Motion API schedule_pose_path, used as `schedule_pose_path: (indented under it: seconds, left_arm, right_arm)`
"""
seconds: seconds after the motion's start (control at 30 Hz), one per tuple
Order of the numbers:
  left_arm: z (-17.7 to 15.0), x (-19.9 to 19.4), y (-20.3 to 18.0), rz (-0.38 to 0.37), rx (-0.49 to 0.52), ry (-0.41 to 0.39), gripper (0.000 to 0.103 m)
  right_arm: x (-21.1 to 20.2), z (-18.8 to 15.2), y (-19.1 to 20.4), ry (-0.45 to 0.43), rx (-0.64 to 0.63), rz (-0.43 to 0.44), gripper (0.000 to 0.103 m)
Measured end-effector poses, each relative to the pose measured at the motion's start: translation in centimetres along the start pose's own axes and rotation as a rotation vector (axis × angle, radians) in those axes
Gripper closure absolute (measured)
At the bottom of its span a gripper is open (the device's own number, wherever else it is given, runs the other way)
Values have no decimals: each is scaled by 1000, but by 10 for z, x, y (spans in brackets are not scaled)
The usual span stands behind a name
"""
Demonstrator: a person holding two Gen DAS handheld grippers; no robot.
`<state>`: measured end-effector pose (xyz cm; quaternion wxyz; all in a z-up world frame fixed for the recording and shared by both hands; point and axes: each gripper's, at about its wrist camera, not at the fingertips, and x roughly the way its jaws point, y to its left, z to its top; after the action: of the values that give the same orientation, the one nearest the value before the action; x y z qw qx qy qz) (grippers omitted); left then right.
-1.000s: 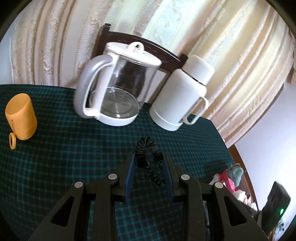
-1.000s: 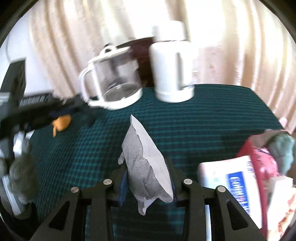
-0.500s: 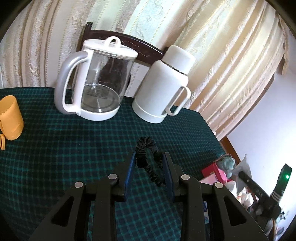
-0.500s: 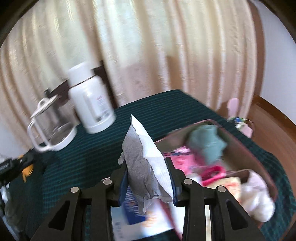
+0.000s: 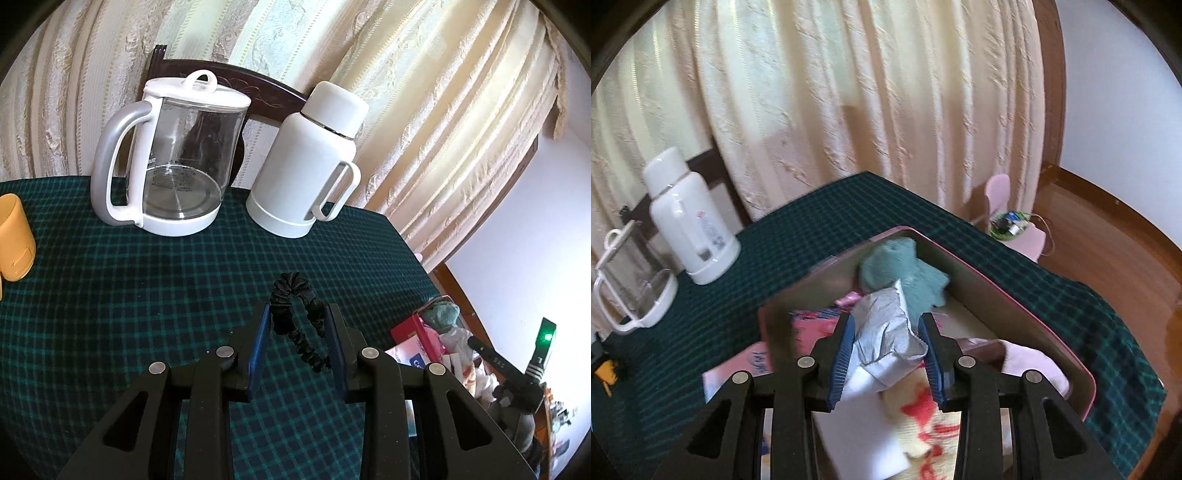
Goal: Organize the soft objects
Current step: 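Carry the grey pouch into the tin box and open the right gripper, then carry the black hair tie into the tin box and open the left gripper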
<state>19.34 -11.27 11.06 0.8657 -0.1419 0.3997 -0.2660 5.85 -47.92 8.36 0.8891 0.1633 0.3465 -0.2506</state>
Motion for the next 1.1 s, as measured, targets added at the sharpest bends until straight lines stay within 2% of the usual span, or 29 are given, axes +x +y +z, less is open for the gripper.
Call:
schedule_pose_path:
  seconds: [0.17,0.37,0.5,0.53,0.73,0.87,1.1]
  left_arm:
    - [0,0,0,1,1,2,72]
    - [-2,0,-4,-7,18,6,72]
    - [-3,-3,-9,-18,33,0,72]
    - [-3,-3,-9,-19,35,-1,72]
    - [-2,-4,-8,-37,19,-4,72]
    - [0,1,-7,-26,-7,6,72]
    - [-3,11,-40,-13,43,38,72]
  right_arm:
    - [11,-5,-14,44,16,-56,64]
    - [-3,-7,-16,26,21,-55,59]
    - [-31,-7,-16,-69,20,-44,39]
    - [-40,-8,-17,-98,21,-40,38]
    - [-68,-15,-23,-165,8,2,38]
    - [-72,-26,-33,-171,26,27,37]
    - [-78,-40,-52,-176,51,52,37]
